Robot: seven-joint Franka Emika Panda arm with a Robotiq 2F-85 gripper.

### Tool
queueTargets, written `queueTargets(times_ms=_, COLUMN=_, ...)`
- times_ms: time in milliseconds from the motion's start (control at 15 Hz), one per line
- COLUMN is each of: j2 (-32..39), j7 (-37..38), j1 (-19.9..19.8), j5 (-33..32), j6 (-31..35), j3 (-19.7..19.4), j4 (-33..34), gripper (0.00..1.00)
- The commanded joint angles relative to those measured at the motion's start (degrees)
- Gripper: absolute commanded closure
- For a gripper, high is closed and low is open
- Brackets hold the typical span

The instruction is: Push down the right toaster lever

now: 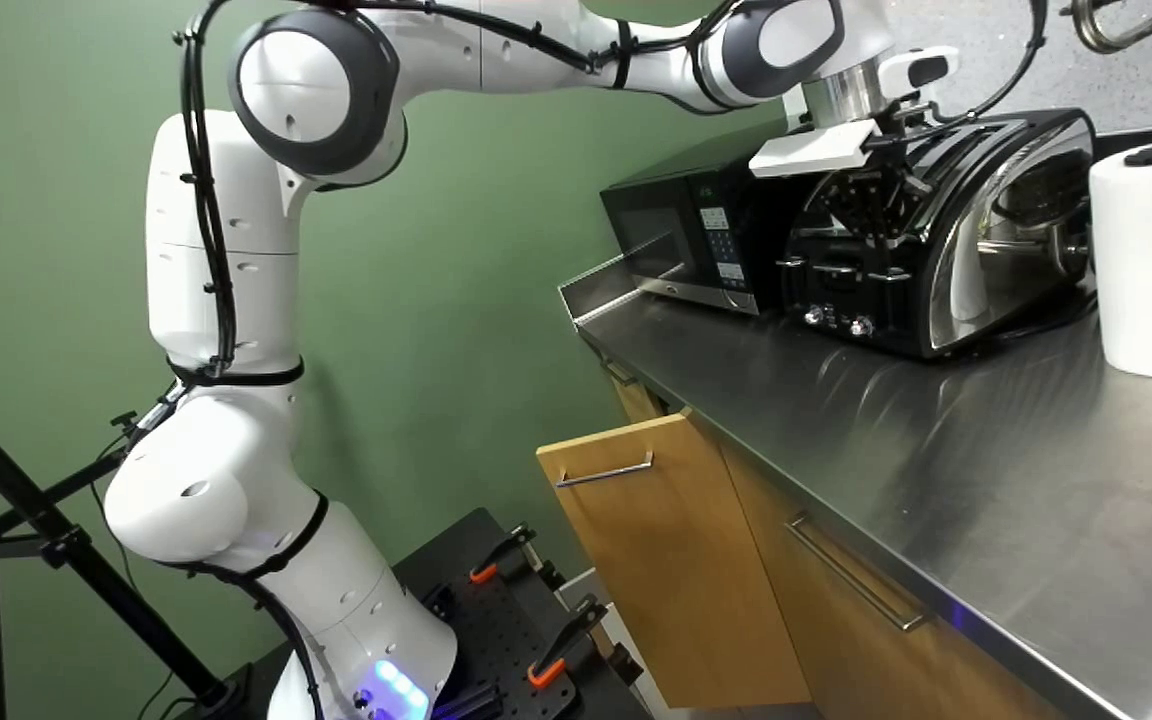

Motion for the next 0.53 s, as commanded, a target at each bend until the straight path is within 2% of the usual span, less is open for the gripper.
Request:
queueTargets(times_ms=0, j2=2.25, j7=-1.04, j1=-1.12, j5=0.93, j6=-4.63, j3=0.8, j4=4.66, gripper=1.0)
queueTargets(times_ms=467, j2=4.43, j7=-0.49, j1=-0.83, j5=0.65, j6=-6.85, j3=0.95, j4=7.36, gripper=1.0)
